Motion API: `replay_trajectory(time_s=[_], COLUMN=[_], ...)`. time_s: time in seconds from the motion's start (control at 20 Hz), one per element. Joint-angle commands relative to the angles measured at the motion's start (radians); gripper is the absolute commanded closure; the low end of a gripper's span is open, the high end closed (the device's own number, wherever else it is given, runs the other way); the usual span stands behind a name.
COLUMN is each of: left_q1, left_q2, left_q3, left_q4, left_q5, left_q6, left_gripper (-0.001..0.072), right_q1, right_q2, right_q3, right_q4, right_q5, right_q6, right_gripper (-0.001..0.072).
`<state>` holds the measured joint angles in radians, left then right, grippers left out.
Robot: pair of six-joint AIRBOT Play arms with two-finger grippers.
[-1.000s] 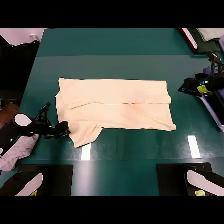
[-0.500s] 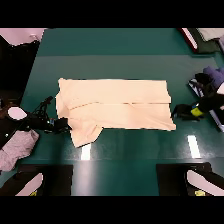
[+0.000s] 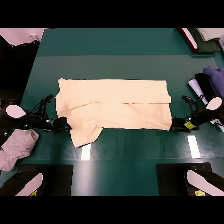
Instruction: Fold the shirts.
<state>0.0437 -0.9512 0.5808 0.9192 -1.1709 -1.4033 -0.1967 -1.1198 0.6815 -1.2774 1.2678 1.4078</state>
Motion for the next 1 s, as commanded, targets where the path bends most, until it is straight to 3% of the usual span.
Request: replay_trajectory(time_s=[0.0, 0.05, 0.3, 0.7, 0.75, 0.8, 0.85, 0.95], left_q1=[0.000, 0.000, 0.000, 0.000, 0.000, 0.000, 0.000, 0.000], left_q2=[0.001, 0.005, 0.085, 0.105, 0.105, 0.105, 0.105, 0.105], left_q3=[0.003, 0.005, 0.025, 0.040, 0.040, 0.040, 0.040, 0.040], left_q4=[0.003, 0.009, 0.029, 0.050, 0.050, 0.050, 0.050, 0.050], left_q5=[-0.023, -0.031, -0.076, -0.135, -0.135, -0.135, -0.135, -0.135], left_q6=[0.009, 0.009, 0.005, 0.005, 0.005, 0.005, 0.005, 0.005], left_gripper=[0.0682, 0.0682, 0.0683, 0.0682, 0.0682, 0.0682, 0.0682, 0.0681], right_q1=[0.000, 0.000, 0.000, 0.000, 0.000, 0.000, 0.000, 0.000], right_q2=[0.002, 0.002, 0.017, 0.221, 0.235, 0.243, 0.240, 0.201], right_q3=[-0.015, -0.015, -0.015, -0.015, -0.015, -0.015, -0.015, -0.015], right_q4=[0.002, 0.002, -0.010, -0.132, -0.129, -0.127, -0.126, -0.086], right_q5=[-0.049, -0.050, -0.027, 0.036, 0.030, 0.020, 0.006, -0.006], right_q6=[-0.004, -0.004, -0.003, -0.008, -0.031, -0.048, -0.048, -0.067], right_gripper=[0.0651, 0.0699, 0.0702, 0.0698, 0.0654, 0.0353, 0.0125, 0.0125])
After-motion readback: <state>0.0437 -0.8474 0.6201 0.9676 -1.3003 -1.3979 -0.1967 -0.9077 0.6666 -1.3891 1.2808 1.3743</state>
